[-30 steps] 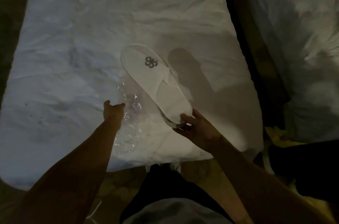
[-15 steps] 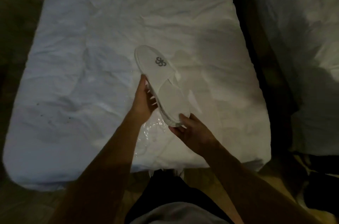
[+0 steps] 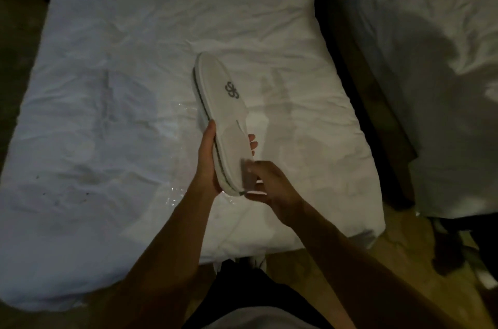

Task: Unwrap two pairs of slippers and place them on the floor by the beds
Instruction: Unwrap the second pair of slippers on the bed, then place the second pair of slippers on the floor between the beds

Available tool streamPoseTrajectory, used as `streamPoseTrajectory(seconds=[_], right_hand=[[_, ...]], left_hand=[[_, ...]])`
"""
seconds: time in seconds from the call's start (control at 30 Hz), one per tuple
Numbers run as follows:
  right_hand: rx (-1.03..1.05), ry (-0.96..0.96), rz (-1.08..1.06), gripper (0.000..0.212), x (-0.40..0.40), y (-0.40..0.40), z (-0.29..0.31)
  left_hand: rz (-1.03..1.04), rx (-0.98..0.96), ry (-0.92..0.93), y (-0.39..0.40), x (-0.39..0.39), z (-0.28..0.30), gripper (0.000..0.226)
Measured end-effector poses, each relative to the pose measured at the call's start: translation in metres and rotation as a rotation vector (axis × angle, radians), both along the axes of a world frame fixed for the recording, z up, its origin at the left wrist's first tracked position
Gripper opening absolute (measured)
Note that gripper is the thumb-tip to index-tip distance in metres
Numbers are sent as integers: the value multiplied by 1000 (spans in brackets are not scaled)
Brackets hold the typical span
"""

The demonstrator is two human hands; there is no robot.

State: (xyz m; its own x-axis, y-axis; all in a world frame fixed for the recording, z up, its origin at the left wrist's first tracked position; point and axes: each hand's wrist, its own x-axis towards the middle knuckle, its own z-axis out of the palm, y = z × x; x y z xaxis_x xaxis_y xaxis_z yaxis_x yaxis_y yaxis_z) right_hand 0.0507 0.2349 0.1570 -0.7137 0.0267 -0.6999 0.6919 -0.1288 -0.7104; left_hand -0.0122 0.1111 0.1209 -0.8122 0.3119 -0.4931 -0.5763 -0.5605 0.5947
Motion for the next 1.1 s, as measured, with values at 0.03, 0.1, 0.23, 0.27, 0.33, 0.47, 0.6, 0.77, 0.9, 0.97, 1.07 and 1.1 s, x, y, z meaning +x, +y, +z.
streamPoseTrajectory(seconds=[0.03,0.1,0.23,0.27,0.33,0.47,0.6,0.77,0.9,0.97,1.07,1.1], right_hand=[[22,28,-6,51,-2,0,4],[95,74,53,57,-7,-1,14],[265,124,157,71,-8,-4,20],[265,129,154,70,-6,-4,20],[241,153,119,56,-1,-1,22],[279,278,34,58,5,6,31],[218,386,-31,74,7,13,32],[175,468,-171,75,14,28,29],[202,582,-203,77,26,47,23],[186,628,-192,77,33,59,24],[146,677,-169,74,45,80,28],[140,684,-161,74,48,87,28]], left_hand=[[-8,-39,-1,3,3,2,62],[-5,-121,18,9,9,7,58],[-11,-233,89,18,14,19,68],[-18,-262,107,19,15,23,67],[-30,-327,144,20,15,30,67],[55,-498,156,20,12,44,99],[187,-678,126,24,13,63,98],[245,-878,131,41,19,86,89],[254,-959,99,52,34,107,87],[295,-960,112,60,47,114,81],[387,-941,158,78,64,121,69],[425,-950,182,85,69,122,67]])
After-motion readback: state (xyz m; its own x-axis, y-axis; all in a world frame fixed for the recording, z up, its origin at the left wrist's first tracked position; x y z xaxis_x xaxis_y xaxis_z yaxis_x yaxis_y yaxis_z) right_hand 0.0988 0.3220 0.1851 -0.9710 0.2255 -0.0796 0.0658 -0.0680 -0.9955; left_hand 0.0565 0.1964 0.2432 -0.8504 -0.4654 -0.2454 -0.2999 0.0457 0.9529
